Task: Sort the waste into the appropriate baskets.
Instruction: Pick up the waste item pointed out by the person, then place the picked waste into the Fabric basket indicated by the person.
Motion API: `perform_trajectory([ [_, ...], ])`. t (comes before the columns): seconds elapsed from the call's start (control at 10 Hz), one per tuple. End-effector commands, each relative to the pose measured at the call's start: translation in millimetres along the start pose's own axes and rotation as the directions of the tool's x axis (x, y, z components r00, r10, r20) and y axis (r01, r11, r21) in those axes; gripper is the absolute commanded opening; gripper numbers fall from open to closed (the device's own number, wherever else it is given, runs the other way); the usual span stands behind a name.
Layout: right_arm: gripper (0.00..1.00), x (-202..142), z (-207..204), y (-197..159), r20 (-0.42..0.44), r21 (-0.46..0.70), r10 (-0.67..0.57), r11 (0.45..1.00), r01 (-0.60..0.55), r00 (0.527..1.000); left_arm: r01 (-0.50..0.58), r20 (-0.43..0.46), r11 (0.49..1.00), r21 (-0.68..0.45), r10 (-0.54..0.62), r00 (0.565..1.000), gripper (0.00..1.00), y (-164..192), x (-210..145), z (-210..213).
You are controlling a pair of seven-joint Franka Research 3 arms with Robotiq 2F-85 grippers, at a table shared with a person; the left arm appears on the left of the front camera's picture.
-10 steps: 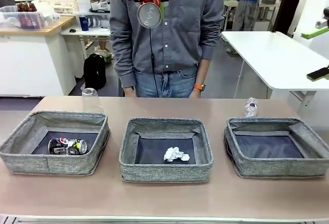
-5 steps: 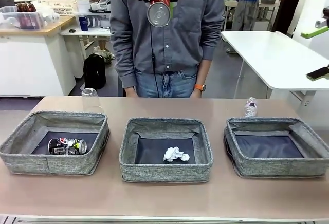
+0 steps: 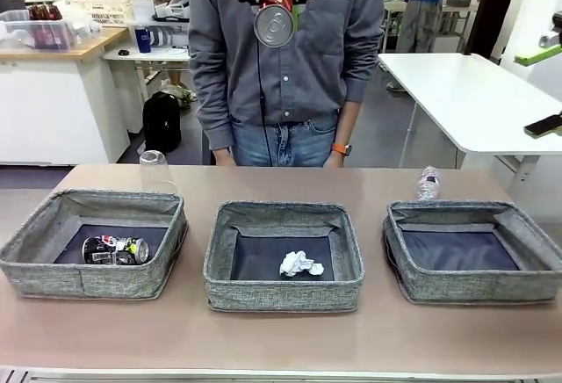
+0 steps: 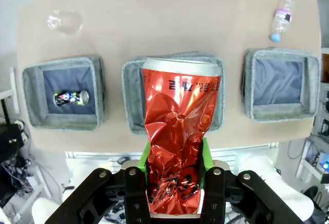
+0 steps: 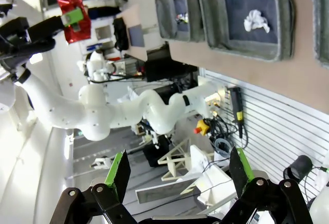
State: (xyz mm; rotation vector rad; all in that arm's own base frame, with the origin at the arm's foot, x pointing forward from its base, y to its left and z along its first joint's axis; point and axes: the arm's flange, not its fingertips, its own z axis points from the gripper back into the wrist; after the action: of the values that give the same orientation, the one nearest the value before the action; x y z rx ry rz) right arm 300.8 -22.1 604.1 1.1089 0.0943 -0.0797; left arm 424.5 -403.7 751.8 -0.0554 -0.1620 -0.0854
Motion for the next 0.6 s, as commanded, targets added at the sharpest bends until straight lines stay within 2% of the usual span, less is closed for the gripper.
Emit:
perform_trajectory([
  [0.0,1.0,1.7,2.1,3.1,0.007,0.013,0.014,1.0,-0.014,1.0,-0.005,0.016,1.0,0.003,0.005,1.0,0.36,2.4,-2.8,2.4],
  [0.5,1.0,1.7,2.1,3.1,0.007,0.013,0.014,1.0,-0.014,1.0,-0.005,0.016,1.0,0.003,0.005,1.0,0.36,2.4,-2.8,2.4],
])
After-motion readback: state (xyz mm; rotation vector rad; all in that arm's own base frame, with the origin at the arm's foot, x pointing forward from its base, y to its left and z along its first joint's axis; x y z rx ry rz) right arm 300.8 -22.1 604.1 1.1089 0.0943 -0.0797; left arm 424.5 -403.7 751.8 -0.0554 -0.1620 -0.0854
